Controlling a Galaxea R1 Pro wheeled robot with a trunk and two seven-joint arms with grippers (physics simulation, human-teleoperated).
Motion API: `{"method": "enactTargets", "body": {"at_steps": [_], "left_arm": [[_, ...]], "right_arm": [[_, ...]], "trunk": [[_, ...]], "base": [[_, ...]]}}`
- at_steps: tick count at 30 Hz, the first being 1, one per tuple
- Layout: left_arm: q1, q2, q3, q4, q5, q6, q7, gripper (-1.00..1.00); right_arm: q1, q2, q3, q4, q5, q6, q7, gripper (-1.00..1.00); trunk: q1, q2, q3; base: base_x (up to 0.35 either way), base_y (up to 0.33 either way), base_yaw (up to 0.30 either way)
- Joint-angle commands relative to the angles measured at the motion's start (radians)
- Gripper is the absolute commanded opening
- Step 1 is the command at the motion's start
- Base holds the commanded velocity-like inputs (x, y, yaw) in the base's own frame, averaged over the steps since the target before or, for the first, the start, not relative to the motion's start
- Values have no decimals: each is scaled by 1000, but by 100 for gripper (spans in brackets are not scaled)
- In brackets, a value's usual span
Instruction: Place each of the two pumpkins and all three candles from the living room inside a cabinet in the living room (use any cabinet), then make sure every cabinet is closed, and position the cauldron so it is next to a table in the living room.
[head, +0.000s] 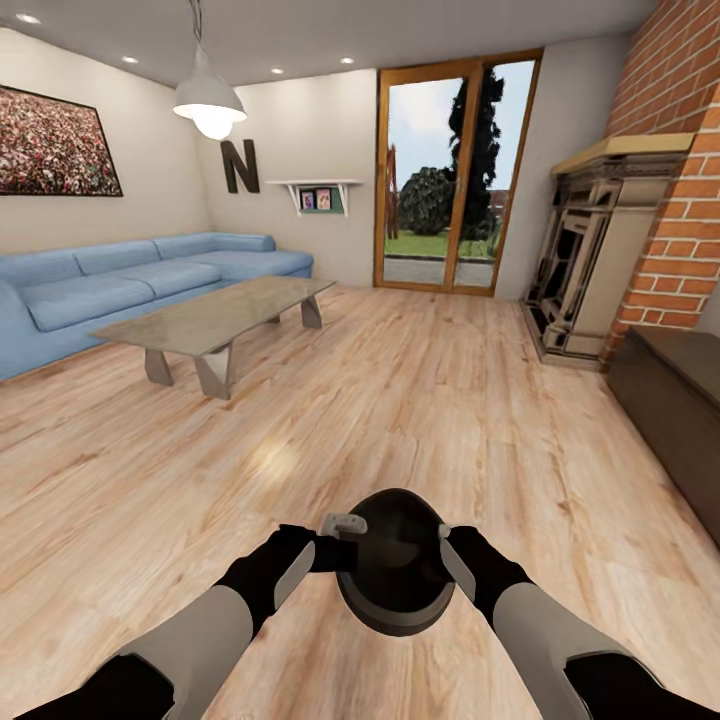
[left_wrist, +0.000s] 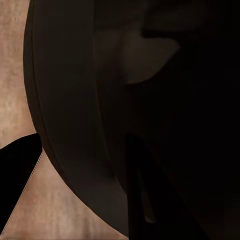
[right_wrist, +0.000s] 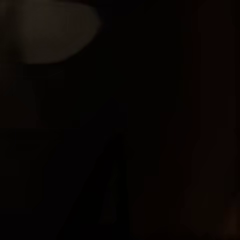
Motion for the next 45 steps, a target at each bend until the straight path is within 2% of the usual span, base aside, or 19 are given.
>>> {"method": "enactTargets", "body": {"at_steps": [1, 45], "left_arm": [[-2, 5, -15, -2, -14, 2, 2, -100], [-2, 5, -15, 0, -14, 2, 0, -100]], "right_arm": [[0, -1, 38, 1, -57, -1, -6, -100], [0, -1, 40, 1, -57, -1, -6, -100]], "trunk": [[0, -1, 0], [0, -1, 56]], "base": [[0, 0, 194], [0, 0, 190]]}}
